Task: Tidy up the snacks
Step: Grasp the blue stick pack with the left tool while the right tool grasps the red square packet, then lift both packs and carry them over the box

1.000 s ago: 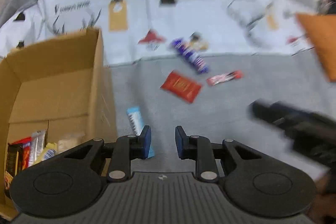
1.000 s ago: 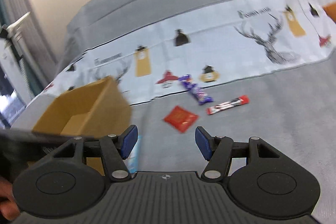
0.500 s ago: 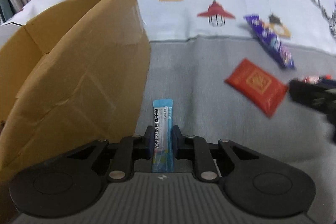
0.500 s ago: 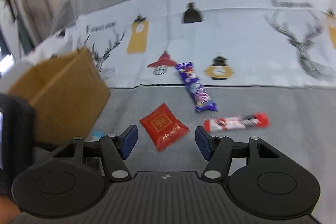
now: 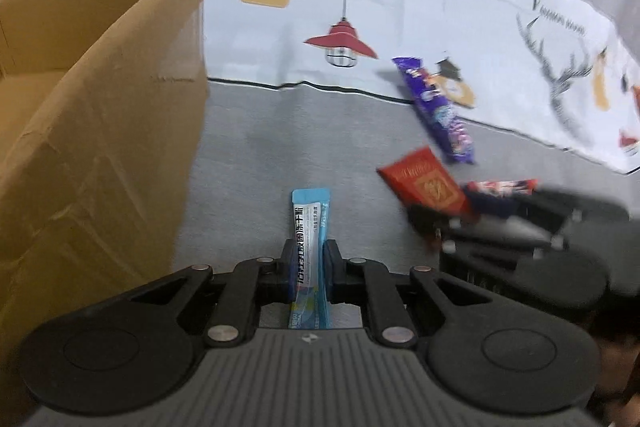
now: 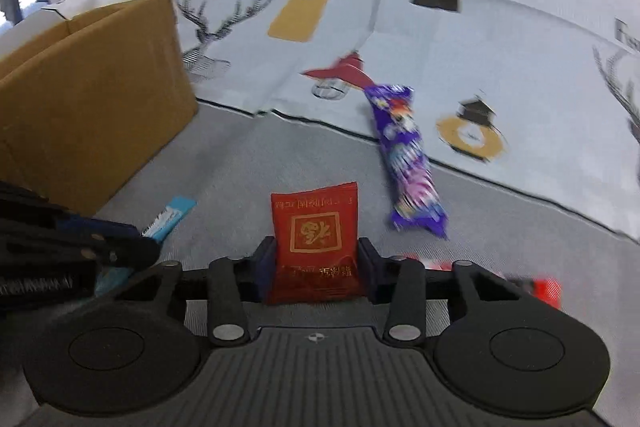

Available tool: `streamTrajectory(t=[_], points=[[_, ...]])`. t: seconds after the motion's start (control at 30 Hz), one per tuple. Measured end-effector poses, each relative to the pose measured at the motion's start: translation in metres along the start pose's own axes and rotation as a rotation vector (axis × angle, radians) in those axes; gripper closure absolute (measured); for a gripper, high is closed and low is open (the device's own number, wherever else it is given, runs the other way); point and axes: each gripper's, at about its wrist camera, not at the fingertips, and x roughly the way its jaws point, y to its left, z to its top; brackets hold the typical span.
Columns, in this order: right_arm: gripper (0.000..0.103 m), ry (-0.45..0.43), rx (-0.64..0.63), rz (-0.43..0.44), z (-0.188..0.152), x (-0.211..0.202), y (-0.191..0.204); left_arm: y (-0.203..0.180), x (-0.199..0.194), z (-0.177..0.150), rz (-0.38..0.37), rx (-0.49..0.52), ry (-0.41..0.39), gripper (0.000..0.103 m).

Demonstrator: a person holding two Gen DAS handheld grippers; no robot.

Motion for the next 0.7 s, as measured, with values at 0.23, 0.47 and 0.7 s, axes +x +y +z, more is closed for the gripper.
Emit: streamTrajectory(t=[0.23, 0.47, 0.7], points=[[0.061, -0.022, 0.265, -0.018, -0.019, -0.068, -0.017, -0.007, -0.014, 0.005, -0.077, 0.023, 0.109, 0.089], [0.06, -0.123, 0.345, -0.039, -0.012, -0.134, 0.021, -0.006, -0.093, 0.027, -0.13, 0.106, -0.017, 0.089], [0.06, -0.25, 0.296, 0.012, 0.031, -0.207, 0.104, 0.03, -0.203, 0.039, -0.146, 0.078, -0.182, 0.089]])
